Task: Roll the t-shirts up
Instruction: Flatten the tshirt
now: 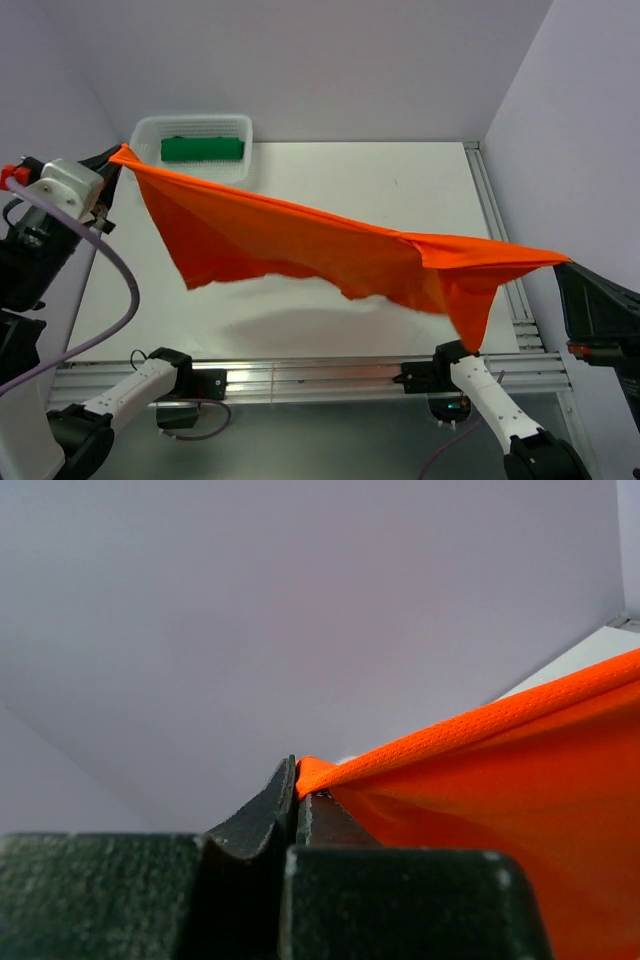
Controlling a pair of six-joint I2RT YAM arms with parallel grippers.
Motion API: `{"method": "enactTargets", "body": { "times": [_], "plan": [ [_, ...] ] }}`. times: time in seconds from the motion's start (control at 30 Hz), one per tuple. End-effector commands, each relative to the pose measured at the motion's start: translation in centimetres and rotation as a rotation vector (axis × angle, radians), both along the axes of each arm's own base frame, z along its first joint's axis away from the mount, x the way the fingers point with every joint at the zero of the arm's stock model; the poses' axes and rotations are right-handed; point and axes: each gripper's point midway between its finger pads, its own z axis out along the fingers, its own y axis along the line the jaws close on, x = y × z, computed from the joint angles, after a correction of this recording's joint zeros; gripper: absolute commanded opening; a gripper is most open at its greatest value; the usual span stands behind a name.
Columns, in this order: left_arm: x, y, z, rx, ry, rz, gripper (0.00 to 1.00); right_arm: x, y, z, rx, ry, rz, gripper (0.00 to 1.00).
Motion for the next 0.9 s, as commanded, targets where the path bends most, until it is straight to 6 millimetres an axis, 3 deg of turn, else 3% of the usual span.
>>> {"method": "enactTargets", "body": {
  "times": [0.0, 0.17, 0.2, 0.3, 0.33, 0.37, 0.4, 0.43, 0.47, 0.5, 0.53, 0.57, 0.6, 0.63, 0.67, 0.73, 0.77, 0.8, 0.83, 0.87],
  "plan": [
    [5.3, -1.3, -4.7, 0.028, 0.167, 0.023, 0.00, 8.3, 0.5, -3.2, -0.050, 0.234, -0.067, 0.00],
    [11.2, -3.2, -10.0, 0.090, 0.282, 0.020, 0.00, 15.4, 1.1, -4.3, -0.060, 0.300, -0.114, 0.00],
    [12.1, -3.5, -10.5, 0.098, 0.288, 0.022, 0.00, 17.6, 1.4, -5.2, -0.069, 0.335, -0.120, 0.00],
    [15.2, -4.3, -10.9, 0.106, 0.280, 0.022, 0.00, 21.8, 1.8, -4.2, -0.062, 0.326, -0.147, 0.00],
    [17.1, -4.9, -11.5, 0.112, 0.297, 0.019, 0.00, 22.7, 1.9, -3.3, -0.063, 0.306, -0.149, 0.00],
    [18.0, -5.2, -11.5, 0.111, 0.302, 0.011, 0.00, 23.6, 2.0, -2.7, -0.063, 0.297, -0.151, 0.00],
    [18.6, -4.9, -9.5, 0.098, 0.266, 0.019, 0.00, 25.2, 2.3, -1.1, -0.059, 0.278, -0.153, 0.00],
    [21.1, -5.4, -10.7, 0.108, 0.309, 0.019, 0.00, 26.0, 2.5, 0.1, -0.062, 0.252, -0.148, 0.00],
    [21.6, -4.8, -8.1, 0.094, 0.260, 0.030, 0.00, 26.7, 2.8, 1.1, -0.063, 0.223, -0.141, 0.00],
    [22.8, -4.7, -7.5, 0.089, 0.255, 0.037, 0.00, 28.6, 2.9, 2.0, -0.065, 0.204, -0.147, 0.00],
    [25.6, -4.8, -8.8, 0.095, 0.288, 0.046, 0.00, 29.6, 3.1, 3.4, -0.068, 0.149, -0.142, 0.00],
    [25.7, -4.4, -5.8, 0.078, 0.227, 0.057, 0.00, 30.7, 3.1, 3.9, -0.063, 0.134, -0.138, 0.00],
    [26.6, -3.7, -5.4, 0.076, 0.221, 0.079, 0.00, 32.4, 3.6, 4.4, -0.059, 0.125, -0.101, 0.00],
    [28.8, -3.8, -6.8, 0.084, 0.254, 0.085, 0.00, 33.2, 2.5, 5.1, -0.020, 0.117, -0.095, 0.00],
    [28.7, -3.8, -5.7, 0.079, 0.231, 0.084, 0.00, 33.5, 2.9, 5.2, -0.030, 0.113, -0.039, 0.00],
    [28.6, -4.1, -6.0, 0.082, 0.231, 0.065, 0.00, 34.6, 1.7, 4.8, -0.031, 0.113, -0.064, 0.00],
    [29.4, -4.3, -9.4, 0.101, 0.301, 0.063, 0.00, 36.4, 1.5, 1.7, -0.035, 0.183, -0.068, 0.00],
    [29.6, -4.3, -9.2, 0.097, 0.264, 0.062, 0.00, 35.1, 1.5, 1.9, -0.035, 0.158, -0.070, 0.00],
    [27.9, -4.1, -8.5, 0.093, 0.236, 0.055, 0.00, 35.0, 1.6, 2.1, -0.027, 0.118, -0.061, 0.00],
    [28.3, -4.3, -12.3, 0.114, 0.309, 0.046, 0.00, 36.2, 1.3, -1.0, -0.030, 0.180, -0.044, 0.00]
  ]
}}
